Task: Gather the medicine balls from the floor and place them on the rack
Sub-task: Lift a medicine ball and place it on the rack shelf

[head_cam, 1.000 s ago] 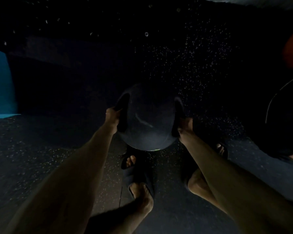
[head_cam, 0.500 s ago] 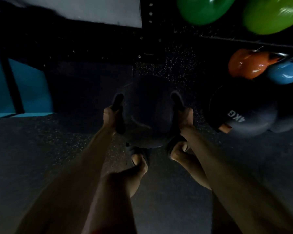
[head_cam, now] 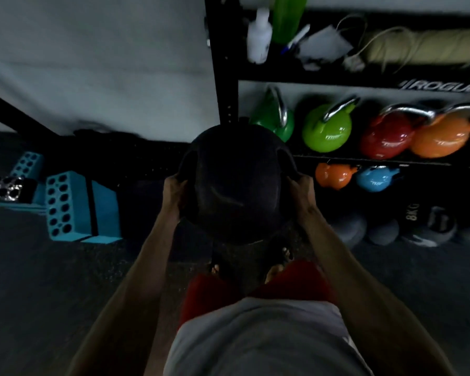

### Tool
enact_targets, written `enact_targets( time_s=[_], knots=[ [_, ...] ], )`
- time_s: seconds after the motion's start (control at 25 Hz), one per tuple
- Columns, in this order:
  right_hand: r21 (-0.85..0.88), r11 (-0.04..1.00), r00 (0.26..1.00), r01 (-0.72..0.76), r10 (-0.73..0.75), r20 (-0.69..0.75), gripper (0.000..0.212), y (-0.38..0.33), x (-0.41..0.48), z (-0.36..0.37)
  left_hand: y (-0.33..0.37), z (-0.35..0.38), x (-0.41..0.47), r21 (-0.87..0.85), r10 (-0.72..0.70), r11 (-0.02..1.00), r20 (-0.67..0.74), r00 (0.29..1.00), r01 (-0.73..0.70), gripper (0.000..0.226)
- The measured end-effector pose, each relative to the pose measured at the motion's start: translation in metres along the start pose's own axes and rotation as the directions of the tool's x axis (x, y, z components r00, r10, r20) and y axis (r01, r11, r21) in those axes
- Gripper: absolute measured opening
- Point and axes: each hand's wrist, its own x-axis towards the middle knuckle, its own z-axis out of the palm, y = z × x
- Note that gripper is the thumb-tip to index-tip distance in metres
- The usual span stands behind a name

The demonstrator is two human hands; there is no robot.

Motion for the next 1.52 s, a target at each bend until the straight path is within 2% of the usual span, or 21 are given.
enact_targets(
  time_s=[0.08, 0.16, 0.28, 0.36, 0.56, 0.68, 0.96, 1.12, 1.32, 1.52],
  knots=[
    [0.003, 0.999, 0.999, 0.05, -0.05, -0.014, 0.057, -0.037, -0.001, -0.011, 0.039, -0.002, -0.008, 0.007, 0.1, 0.995, 0.006, 0.995, -0.1, 0.02],
    [-0.019, 0.993, 0.993, 0.119, -0.12, -0.019, 0.046, -0.081, -0.008, -0.021, 0.085, -0.001, -0.022, 0.034, 0.175, 0.984, 0.017, 0.984, -0.175, 0.023],
    [-0.005, 0.975, 0.973, 0.222, -0.222, -0.066, 0.02, -0.148, -0.008, -0.043, 0.154, 0.003, -0.039, 0.04, 0.289, 0.956, 0.031, 0.957, -0.29, 0.041],
    [0.029, 0.961, 0.956, 0.276, -0.271, -0.113, 0.013, -0.189, -0.005, -0.058, 0.196, 0.006, -0.048, 0.033, 0.393, 0.919, 0.011, 0.919, -0.394, 0.048],
    [0.027, 0.914, 0.902, 0.405, -0.395, -0.172, 0.041, -0.282, -0.015, -0.101, 0.275, 0.014, -0.061, -0.031, 0.567, 0.823, -0.022, 0.823, -0.567, 0.05],
    [0.061, 0.868, 0.86, 0.493, -0.476, -0.186, 0.043, -0.324, -0.018, -0.129, 0.316, 0.024, -0.076, -0.019, 0.669, 0.741, -0.064, 0.741, -0.671, 0.048],
    [0.154, 0.765, 0.779, 0.626, -0.601, -0.179, 0.042, -0.413, -0.016, -0.182, 0.405, 0.046, -0.096, -0.033, 0.734, 0.652, -0.22, 0.642, -0.757, 0.039],
    [0.167, 0.706, 0.726, 0.688, -0.667, -0.171, 0.04, -0.453, -0.008, -0.198, 0.443, 0.053, -0.107, -0.017, 0.759, 0.603, -0.296, 0.58, -0.798, 0.044],
    [0.133, 0.629, 0.641, 0.766, -0.731, -0.235, 0.046, -0.493, -0.003, -0.21, 0.489, 0.052, -0.108, -0.03, 0.825, 0.501, -0.287, 0.487, -0.865, 0.045],
    [0.038, 0.538, 0.532, 0.842, -0.816, -0.227, 0.05, -0.523, 0.011, -0.222, 0.511, 0.065, -0.105, 0.015, 0.835, 0.485, -0.306, 0.458, -0.874, 0.038]
  ],
)
